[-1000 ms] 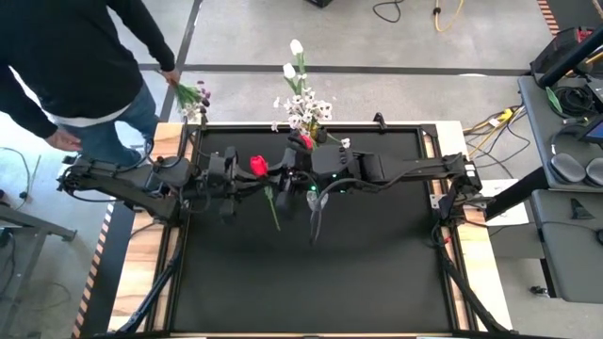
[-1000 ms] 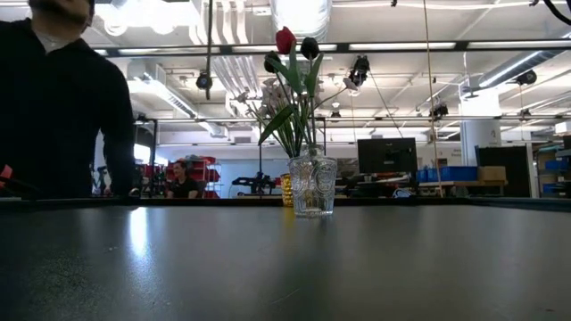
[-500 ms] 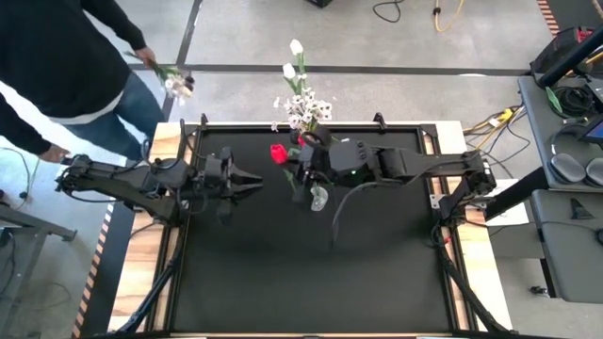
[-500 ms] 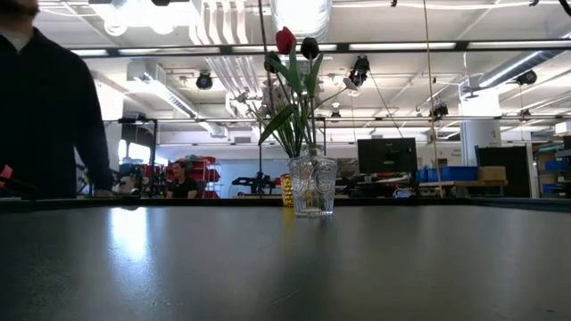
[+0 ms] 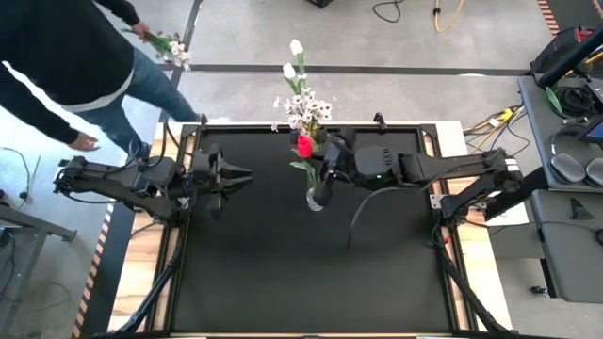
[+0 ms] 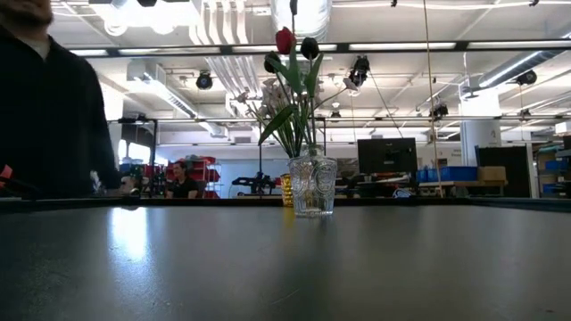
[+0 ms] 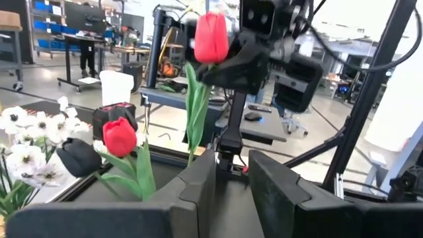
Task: Sort flowers into vase by color
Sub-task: Put the red tulip into the transparent vase
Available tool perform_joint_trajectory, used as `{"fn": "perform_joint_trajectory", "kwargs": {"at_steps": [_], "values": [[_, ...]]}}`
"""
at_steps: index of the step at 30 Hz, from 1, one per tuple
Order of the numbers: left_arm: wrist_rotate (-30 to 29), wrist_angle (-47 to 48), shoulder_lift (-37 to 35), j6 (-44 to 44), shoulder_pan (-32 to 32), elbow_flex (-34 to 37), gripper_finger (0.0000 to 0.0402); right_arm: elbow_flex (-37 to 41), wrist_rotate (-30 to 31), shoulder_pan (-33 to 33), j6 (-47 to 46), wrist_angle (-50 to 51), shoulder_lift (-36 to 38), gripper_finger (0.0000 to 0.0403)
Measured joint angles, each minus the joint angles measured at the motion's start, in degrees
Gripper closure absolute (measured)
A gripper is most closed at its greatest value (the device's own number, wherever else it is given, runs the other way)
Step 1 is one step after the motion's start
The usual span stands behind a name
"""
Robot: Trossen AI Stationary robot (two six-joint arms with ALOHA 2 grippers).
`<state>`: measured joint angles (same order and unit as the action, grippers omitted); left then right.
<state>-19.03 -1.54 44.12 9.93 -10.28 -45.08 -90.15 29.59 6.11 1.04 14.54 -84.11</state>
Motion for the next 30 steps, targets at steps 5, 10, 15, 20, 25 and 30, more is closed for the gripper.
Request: {"fn": "perform_joint_trajectory", "kwargs": {"at_steps": [5,10,15,20,25,30], "values": [[-0.84,0.18,-1.02,-0.02,0.0,0.24,0.0324,7.84,0.6,0.0,-0.28,-6.66,3.87,0.0391],[-1.53,0.52,-1.23,-0.24,0.02,0.24,0.0324,11.51,0.6,-0.02,-0.4,-10.4,5.11,0.0391],[-1.6,0.51,-1.14,-0.13,0.02,0.24,0.0324,12.17,0.63,-0.02,-0.4,-10.12,5.45,0.0391],[-1.61,0.51,-1.16,-0.04,0.02,0.24,0.0324,12.22,0.63,-0.02,-0.32,-10.14,5.69,0.0391],[-1.61,0.52,-1.16,-0.02,0.02,0.24,0.0324,12.22,0.66,-0.02,0.04,-9.21,5.74,0.0391],[-1.61,0.52,-1.16,-0.02,0.02,0.24,0.0324,12.22,1.65,-0.02,0.24,-8.89,5.77,0.0391]]}}
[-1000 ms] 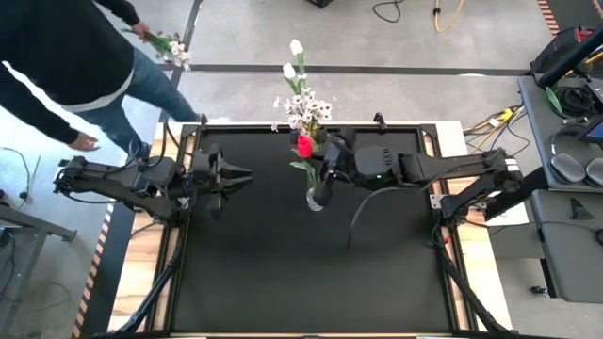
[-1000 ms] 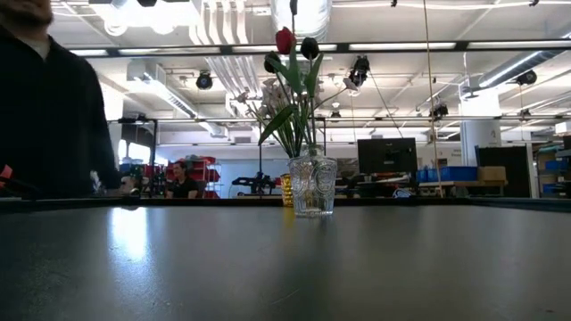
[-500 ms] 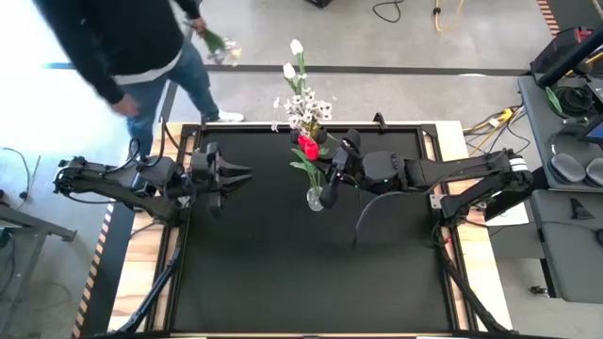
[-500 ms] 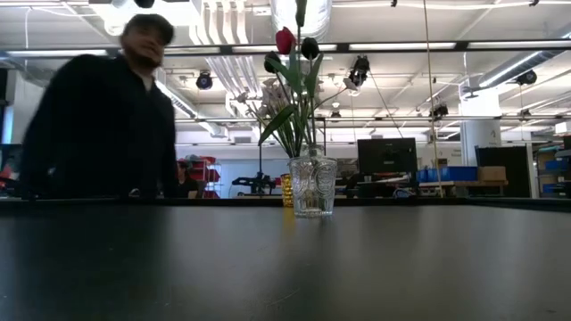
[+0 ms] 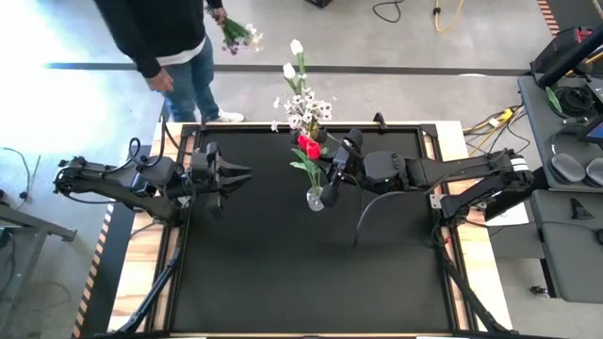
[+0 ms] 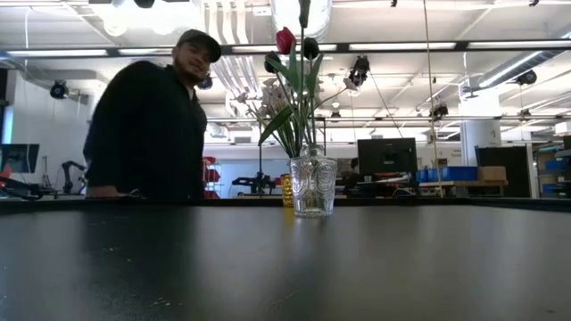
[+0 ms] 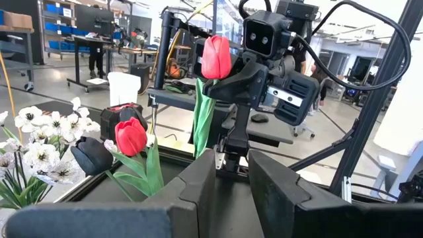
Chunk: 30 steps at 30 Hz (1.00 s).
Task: Sort flowers into vase by color
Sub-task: Put the red tulip into the transparent vase
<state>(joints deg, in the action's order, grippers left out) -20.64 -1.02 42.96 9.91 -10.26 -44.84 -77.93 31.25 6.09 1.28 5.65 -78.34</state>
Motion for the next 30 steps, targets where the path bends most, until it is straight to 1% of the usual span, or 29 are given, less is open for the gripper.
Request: {"fn": "perform_joint_trajectory", "kwargs": {"at_steps": [8,14,22,30], "values": [[0.0,0.0,0.0,0.04,0.0,0.0,0.0324,0.0,0.05,0.0,-0.22,0.02,1.76,0.0391],[0.0,-0.01,0.0,0.04,0.0,0.0,0.0324,0.31,0.04,0.0,-0.43,0.04,1.72,0.0391],[0.0,-0.01,0.0,0.04,-0.01,0.0,0.0324,2.93,0.35,0.0,-1.89,0.19,1.74,0.0391],[0.0,0.0,0.0,0.04,-0.02,0.0,0.0324,2.99,0.56,-0.11,-1.25,0.02,1.67,0.039]]}}
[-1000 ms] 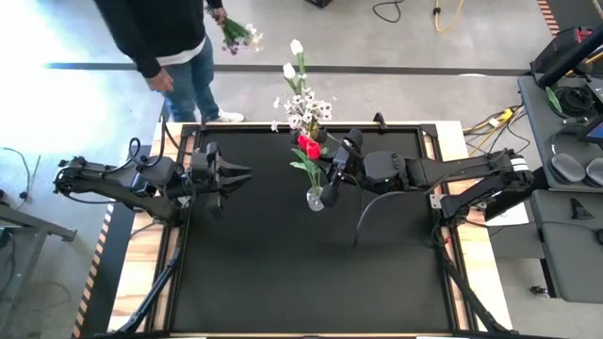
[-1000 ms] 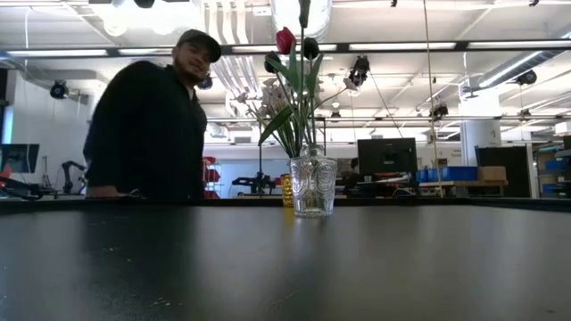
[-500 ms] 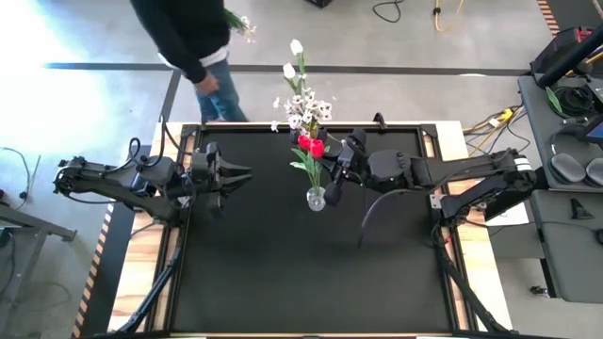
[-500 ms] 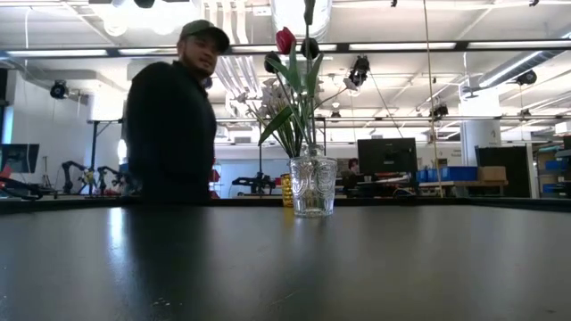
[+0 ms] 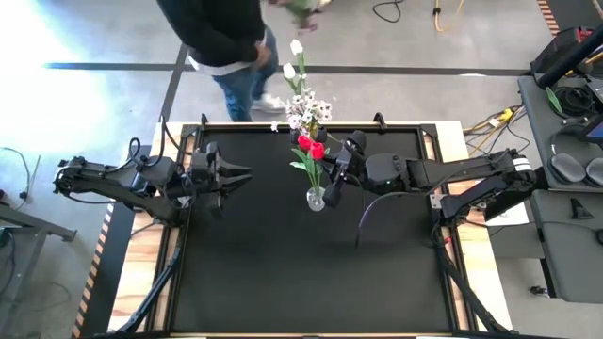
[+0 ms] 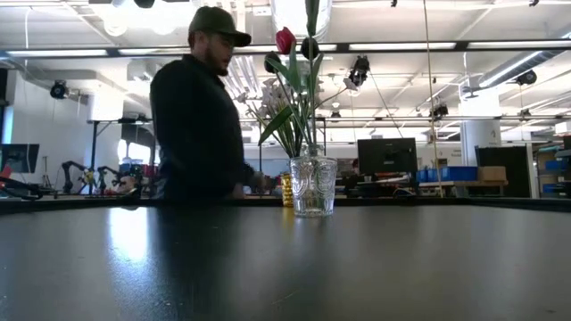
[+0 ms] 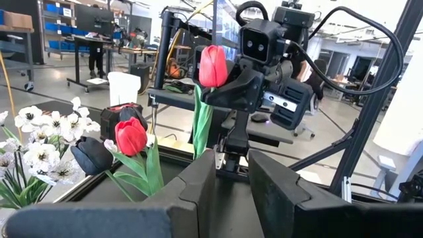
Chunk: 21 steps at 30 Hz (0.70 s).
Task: Sort flowers into vase by color
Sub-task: Put the red tulip into the transparent vase
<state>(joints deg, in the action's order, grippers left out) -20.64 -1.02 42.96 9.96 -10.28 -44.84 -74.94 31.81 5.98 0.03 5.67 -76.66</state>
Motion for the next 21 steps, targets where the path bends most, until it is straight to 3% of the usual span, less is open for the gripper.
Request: {"fn": "perform_joint_trajectory", "kwargs": {"at_steps": [6,13,21], "values": [[0.0,0.18,0.0,-0.12,0.0,0.0,0.0324,0.25,4.25,-1.12,-4.6,6.31,-0.19,0.0364],[-0.99,2.53,-0.07,-0.49,0.0,0.0,0.0324,0.44,4.23,-1.75,-11.62,13.86,-0.6,0.0285],[-1.08,5.0,-0.87,-0.5,0.0,0.16,0.0324,0.44,2.24,-1.75,-13.77,14.29,-0.06,0.0208]]}}
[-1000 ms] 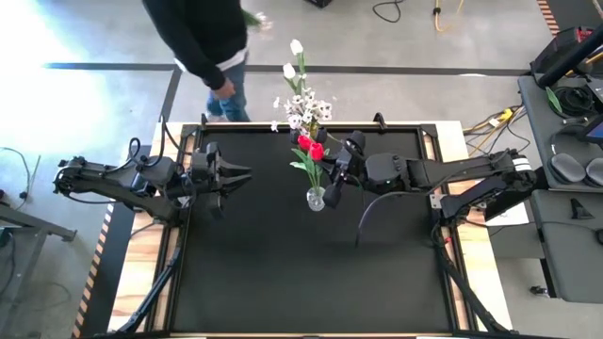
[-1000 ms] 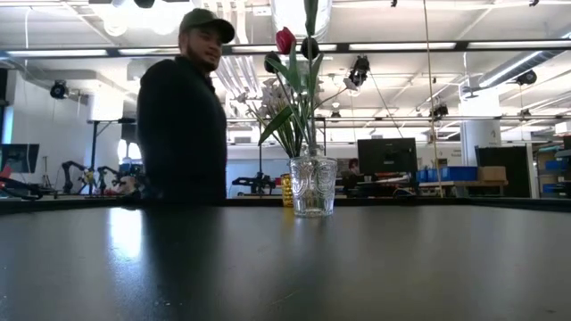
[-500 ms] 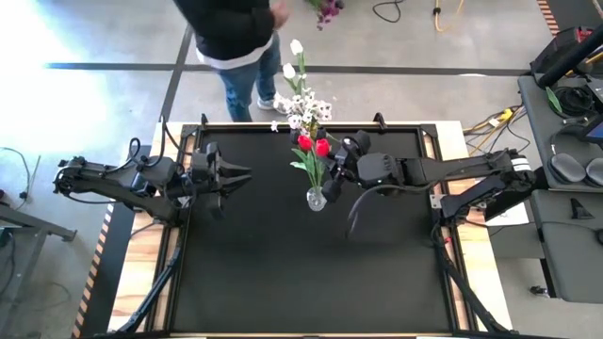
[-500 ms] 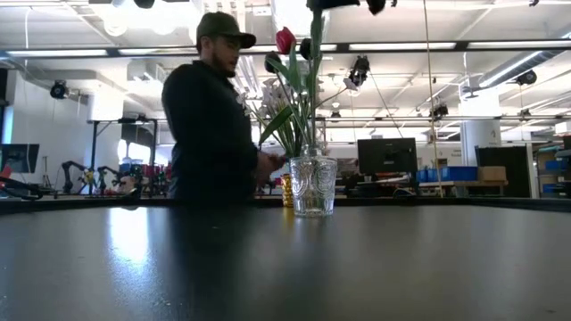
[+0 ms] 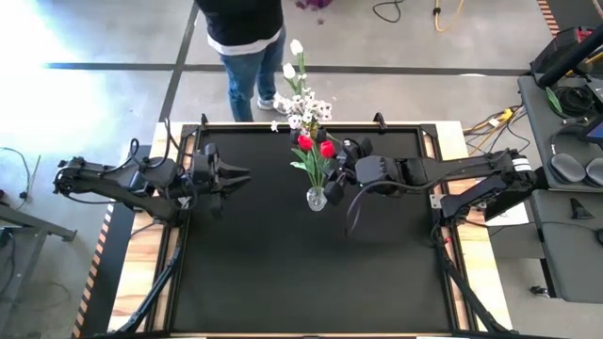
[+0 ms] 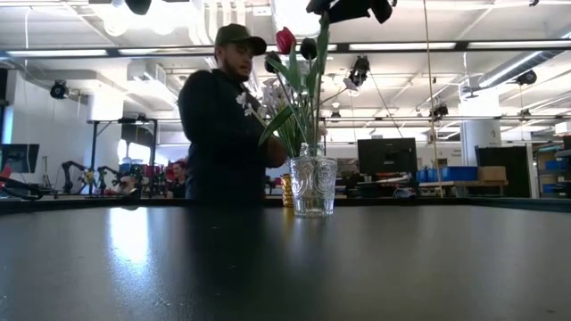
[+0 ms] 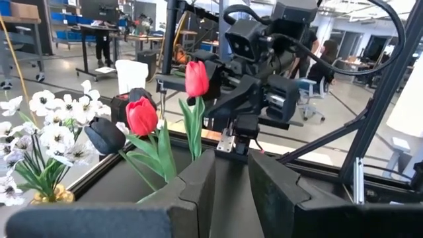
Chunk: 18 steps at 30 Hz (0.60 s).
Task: Sort flowers into vase by color
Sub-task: Put the red tulip into the transparent vase
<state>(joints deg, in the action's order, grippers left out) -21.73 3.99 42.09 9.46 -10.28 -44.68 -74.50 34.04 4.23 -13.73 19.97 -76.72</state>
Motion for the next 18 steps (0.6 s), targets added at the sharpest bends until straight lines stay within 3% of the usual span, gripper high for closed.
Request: {"fn": "perform_joint_trajectory", "kwargs": {"at_steps": [10,18], "values": [[-0.47,-0.04,-2.95,0.18,0.01,2.52,0.0324,0.11,-0.13,-0.63,-6.46,6.73,-1.87,0.0182],[-1.47,-0.13,-4.92,0.07,0.02,3.23,0.0324,-0.72,-5.55,-1.66,-16.98,10.54,-2.11,0.0153]]}}
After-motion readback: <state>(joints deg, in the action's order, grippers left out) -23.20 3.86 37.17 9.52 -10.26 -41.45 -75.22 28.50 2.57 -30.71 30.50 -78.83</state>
